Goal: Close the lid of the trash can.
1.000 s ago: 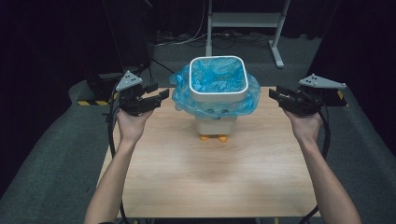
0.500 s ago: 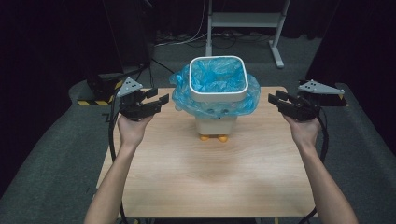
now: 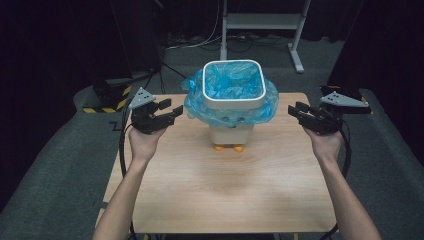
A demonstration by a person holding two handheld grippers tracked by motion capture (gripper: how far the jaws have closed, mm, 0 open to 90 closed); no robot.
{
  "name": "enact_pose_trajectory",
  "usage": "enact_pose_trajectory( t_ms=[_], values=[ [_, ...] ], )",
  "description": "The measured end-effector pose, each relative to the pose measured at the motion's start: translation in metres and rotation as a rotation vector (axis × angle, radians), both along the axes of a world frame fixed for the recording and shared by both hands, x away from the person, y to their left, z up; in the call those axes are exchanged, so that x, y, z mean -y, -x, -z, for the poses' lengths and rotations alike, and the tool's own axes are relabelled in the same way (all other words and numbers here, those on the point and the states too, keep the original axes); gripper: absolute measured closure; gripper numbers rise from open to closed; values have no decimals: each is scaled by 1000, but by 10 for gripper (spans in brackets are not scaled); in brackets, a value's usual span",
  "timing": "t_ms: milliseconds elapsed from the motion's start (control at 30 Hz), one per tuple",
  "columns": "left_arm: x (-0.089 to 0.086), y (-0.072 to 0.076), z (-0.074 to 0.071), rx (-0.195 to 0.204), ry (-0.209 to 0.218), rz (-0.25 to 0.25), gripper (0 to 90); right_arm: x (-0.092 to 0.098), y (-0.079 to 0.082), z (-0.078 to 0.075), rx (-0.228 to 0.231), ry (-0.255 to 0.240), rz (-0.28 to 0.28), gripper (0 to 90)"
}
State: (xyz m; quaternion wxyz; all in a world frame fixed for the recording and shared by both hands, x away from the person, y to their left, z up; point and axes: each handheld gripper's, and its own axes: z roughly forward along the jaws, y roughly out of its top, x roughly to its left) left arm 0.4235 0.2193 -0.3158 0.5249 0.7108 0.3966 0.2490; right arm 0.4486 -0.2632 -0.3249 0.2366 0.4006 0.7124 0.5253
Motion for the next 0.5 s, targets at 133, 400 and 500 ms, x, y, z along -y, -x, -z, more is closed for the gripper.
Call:
enact_pose_trajectory(
  t_ms=[133, 400, 500],
  values=[
    [1, 1, 5, -6, 3, 1, 462, 1, 0, 4, -6, -5, 1, 617],
    [1, 2, 13, -25, 26, 16, 461, 1, 3, 9, -7, -11, -4, 617],
    [2, 4, 14, -25, 26, 22, 461, 1, 4, 11, -9, -10, -4, 617]
  ],
)
